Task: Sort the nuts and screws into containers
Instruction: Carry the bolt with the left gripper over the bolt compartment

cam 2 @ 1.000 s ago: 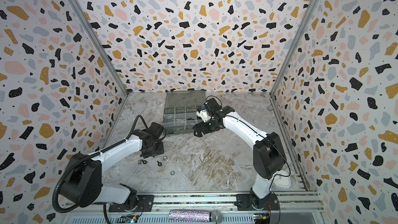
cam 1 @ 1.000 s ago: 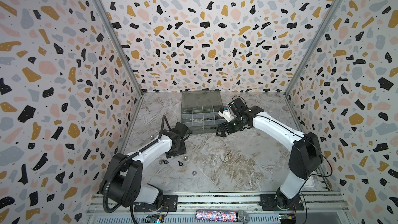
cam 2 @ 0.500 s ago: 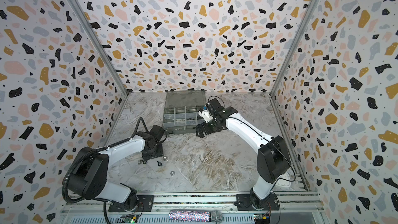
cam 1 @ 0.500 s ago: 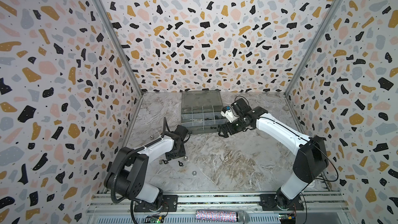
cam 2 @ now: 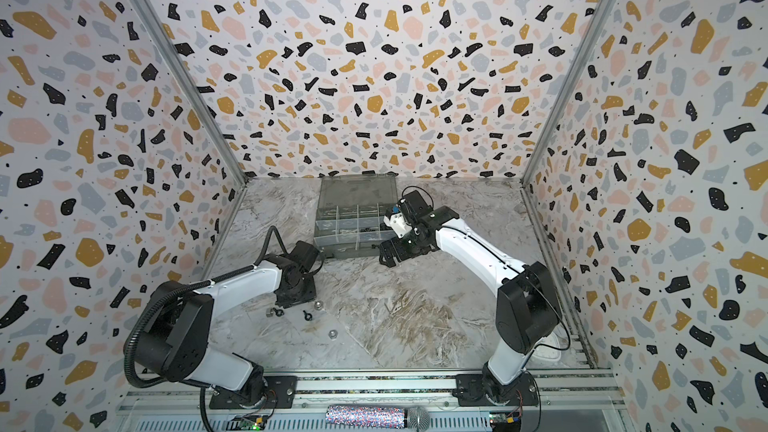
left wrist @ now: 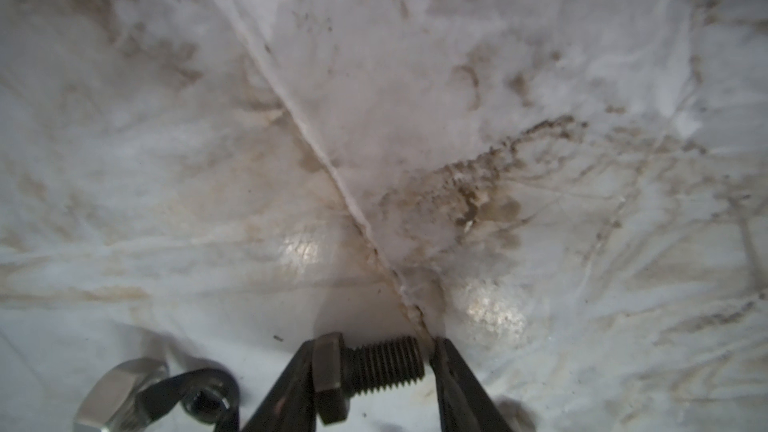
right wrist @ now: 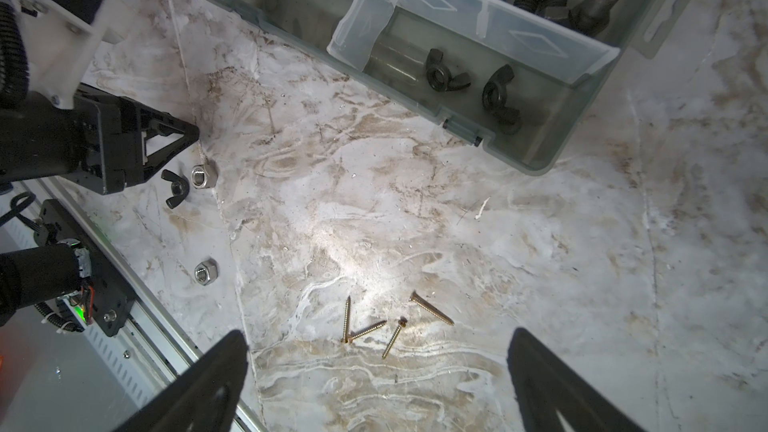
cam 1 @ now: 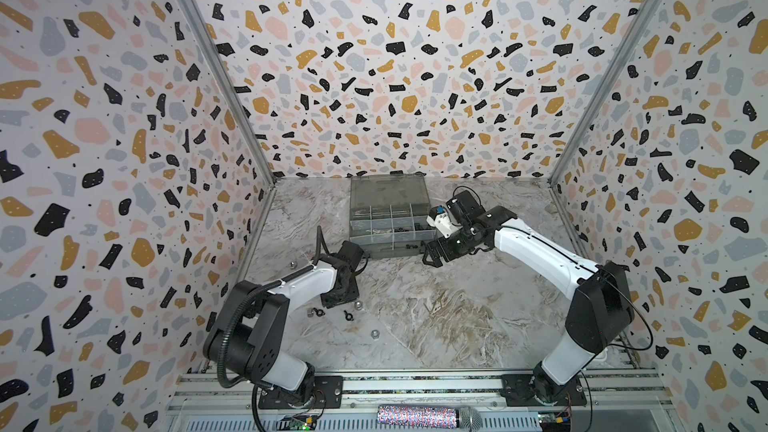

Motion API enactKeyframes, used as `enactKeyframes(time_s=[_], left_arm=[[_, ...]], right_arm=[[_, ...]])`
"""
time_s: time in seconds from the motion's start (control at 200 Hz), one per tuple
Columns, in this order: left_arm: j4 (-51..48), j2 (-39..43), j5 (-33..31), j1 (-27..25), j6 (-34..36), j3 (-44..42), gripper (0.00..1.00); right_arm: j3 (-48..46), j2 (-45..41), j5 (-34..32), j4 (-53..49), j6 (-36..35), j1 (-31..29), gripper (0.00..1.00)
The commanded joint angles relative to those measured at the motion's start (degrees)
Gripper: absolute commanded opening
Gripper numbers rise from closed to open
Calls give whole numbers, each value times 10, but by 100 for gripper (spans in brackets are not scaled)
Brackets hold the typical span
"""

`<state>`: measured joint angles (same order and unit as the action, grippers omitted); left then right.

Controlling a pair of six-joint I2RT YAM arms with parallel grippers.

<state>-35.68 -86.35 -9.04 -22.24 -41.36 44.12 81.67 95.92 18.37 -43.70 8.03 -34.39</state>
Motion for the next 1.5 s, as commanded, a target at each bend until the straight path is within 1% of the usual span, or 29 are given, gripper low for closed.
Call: enactKeyframes(time_s=[0.0,0.15,0.275,0.415,0.526,0.671,0.801,0.911,1.021,1.176,1.412,1.497], left_arm=[[-6,-22,-25,4,4,-1,42],[-8,-28,-26,7,15,1,39],[-8,-29,-22,8,22,4,34],[-12,-31,-16,8,29,13,32],[-28,-36,-15,8,45,40,31],[-58,-45,-19,8,67,102,30],[-79,-69,-20,7,88,170,30],[-93,-107,-20,3,107,237,30],[-110,-153,-22,-9,126,319,30],[-141,-234,-20,-30,146,459,30],[-161,-351,22,-59,160,662,30],[-156,-390,71,-69,165,723,30]], right_arm=[[-3,-26,-4,-15,-7,3,99],[-4,-24,-3,-14,-6,3,99],[-2,-21,-3,-15,-4,3,99],[1,-18,-5,-16,-2,3,99],[3,-17,-8,-17,0,4,99],[1,-21,-12,-14,7,6,99],[-8,-30,-16,-7,14,11,99],[-22,-45,-25,-1,23,22,99],[-38,-64,-33,5,31,34,99],[-59,-91,-46,8,43,49,99],[-83,-127,-60,1,60,66,99],[-84,-134,-65,-10,60,69,99]])
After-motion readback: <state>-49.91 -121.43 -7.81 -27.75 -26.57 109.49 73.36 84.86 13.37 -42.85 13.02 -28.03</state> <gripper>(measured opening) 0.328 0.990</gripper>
